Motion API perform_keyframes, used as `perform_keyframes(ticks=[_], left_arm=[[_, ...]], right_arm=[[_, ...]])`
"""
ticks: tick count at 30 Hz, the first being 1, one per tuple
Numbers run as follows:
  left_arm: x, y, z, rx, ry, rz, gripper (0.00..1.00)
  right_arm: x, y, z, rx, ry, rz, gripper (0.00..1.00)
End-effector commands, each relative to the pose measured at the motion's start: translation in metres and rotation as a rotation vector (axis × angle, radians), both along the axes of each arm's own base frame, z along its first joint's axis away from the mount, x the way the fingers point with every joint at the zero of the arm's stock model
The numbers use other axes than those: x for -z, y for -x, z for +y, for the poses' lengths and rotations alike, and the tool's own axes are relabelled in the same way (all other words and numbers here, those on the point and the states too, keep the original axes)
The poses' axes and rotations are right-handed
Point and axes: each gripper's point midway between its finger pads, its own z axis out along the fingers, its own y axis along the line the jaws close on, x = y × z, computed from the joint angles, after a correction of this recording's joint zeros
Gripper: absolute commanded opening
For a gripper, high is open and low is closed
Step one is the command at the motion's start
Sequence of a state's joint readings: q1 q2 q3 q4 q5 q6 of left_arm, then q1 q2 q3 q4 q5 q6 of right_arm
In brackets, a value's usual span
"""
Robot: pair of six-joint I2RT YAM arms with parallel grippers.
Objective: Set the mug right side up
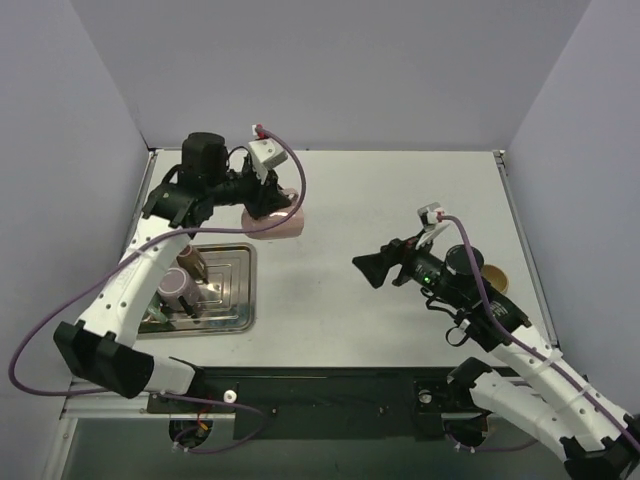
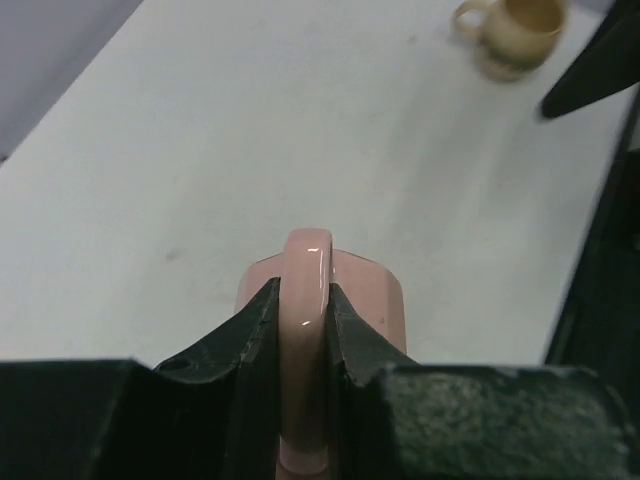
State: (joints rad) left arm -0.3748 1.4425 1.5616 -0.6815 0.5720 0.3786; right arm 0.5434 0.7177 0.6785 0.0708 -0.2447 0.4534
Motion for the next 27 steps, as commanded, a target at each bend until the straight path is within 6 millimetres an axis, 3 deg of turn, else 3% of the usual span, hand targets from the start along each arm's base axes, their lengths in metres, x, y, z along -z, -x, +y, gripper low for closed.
perform_keyframes(ticks=[1,4,6,7,12,15,18,20,21,22,23,24,25,26,27], left_arm=[[-0.078,0.085,-0.045,0.236,0.423,0.193,0.00],[-0.092,0.107,-0.052,0.314,0.486,0.222,0.00],[-0.091,0.118,-0.057,0.347,0.513,0.265,0.00],[-0.094,0.121,-0.057,0.353,0.522,0.273,0.00],[-0.081,0.119,-0.059,0.357,0.490,0.251,0.00],[-0.081,0.123,-0.062,0.390,0.503,0.262,0.00],[-0.082,0.131,-0.068,0.424,0.528,0.295,0.00],[-0.081,0.134,-0.070,0.439,0.529,0.294,0.00],[-0.076,0.131,-0.068,0.418,0.523,0.303,0.00],[-0.075,0.124,-0.066,0.390,0.511,0.274,0.18],[-0.067,0.116,-0.057,0.332,0.489,0.291,0.85],[-0.064,0.104,-0.052,0.304,0.456,0.219,0.89],[-0.053,0.095,-0.038,0.241,0.415,0.236,0.89],[-0.049,0.070,-0.026,0.150,0.337,0.109,0.89],[-0.037,0.063,-0.011,0.067,0.271,0.130,0.89]], right_arm=[[-0.072,0.021,0.061,-0.208,-0.161,-0.232,0.89],[-0.089,0.034,0.086,-0.282,-0.191,-0.267,0.88],[-0.098,0.038,0.104,-0.331,-0.235,-0.272,0.85],[-0.087,0.035,0.112,-0.333,-0.211,-0.240,0.80],[-0.083,0.044,0.134,-0.390,-0.188,-0.252,0.68],[-0.094,0.048,0.141,-0.399,-0.235,-0.290,0.50],[-0.099,0.051,0.154,-0.445,-0.282,-0.278,0.21],[-0.105,0.047,0.152,-0.419,-0.304,-0.278,0.00],[-0.099,0.042,0.149,-0.388,-0.264,-0.257,0.00],[-0.077,0.029,0.136,-0.299,-0.156,-0.208,0.00],[-0.082,0.023,0.127,-0.250,-0.117,-0.203,0.00],[-0.050,0.008,0.101,-0.117,0.042,-0.133,0.00],[-0.050,-0.002,0.084,-0.044,0.101,-0.108,0.00],[-0.021,-0.010,0.053,0.065,0.259,-0.028,0.00],[-0.017,-0.022,0.027,0.161,0.329,0.006,0.00]])
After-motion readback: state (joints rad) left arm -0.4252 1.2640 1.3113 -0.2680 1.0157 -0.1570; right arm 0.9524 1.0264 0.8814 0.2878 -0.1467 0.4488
